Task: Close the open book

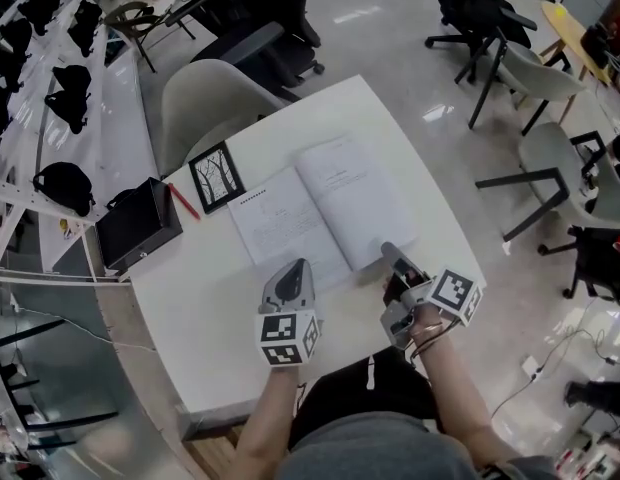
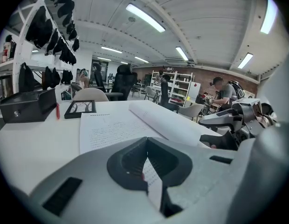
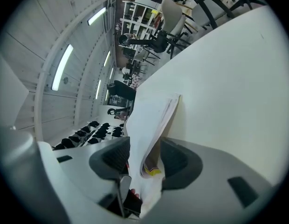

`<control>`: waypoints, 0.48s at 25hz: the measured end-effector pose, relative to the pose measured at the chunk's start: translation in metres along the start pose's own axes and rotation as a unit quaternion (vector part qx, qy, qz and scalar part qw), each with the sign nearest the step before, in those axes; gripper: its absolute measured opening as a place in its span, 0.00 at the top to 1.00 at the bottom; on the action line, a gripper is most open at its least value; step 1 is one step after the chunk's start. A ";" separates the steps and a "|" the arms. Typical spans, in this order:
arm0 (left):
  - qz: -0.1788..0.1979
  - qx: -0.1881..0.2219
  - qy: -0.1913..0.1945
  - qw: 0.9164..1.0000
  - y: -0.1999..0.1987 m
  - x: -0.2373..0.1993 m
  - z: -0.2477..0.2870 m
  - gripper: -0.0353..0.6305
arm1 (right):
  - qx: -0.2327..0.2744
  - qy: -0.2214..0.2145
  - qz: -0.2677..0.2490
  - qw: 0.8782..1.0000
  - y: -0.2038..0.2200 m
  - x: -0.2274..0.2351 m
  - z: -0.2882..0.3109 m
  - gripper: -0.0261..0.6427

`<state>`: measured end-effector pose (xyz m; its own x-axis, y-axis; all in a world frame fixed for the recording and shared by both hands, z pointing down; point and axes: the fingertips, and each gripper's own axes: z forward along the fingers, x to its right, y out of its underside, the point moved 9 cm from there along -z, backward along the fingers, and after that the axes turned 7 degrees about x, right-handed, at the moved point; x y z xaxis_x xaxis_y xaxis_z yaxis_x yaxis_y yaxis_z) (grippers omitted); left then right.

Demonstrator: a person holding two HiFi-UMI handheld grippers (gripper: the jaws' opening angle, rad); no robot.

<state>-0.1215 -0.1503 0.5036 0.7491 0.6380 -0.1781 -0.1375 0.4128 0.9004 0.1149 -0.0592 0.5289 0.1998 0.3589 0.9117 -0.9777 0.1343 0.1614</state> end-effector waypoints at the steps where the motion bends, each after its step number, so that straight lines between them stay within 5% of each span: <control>1: 0.000 0.000 0.001 1.000 0.000 0.000 0.001 0.94 | -0.003 -0.001 0.002 1.000 0.000 0.001 0.001 0.66; 6: 0.000 -0.001 0.000 1.000 -0.001 0.000 0.003 0.94 | -0.003 -0.004 0.007 1.000 -0.003 0.002 0.007 0.66; 12: -0.002 0.000 -0.003 1.000 -0.002 0.001 0.004 0.94 | 0.000 0.013 -0.025 1.000 -0.007 0.000 0.008 0.79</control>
<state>-0.1181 -0.1532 0.5032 0.7538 0.6322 -0.1794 -0.1344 0.4155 0.8996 0.1208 -0.0675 0.5311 0.2505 0.3758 0.8922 -0.9663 0.1533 0.2067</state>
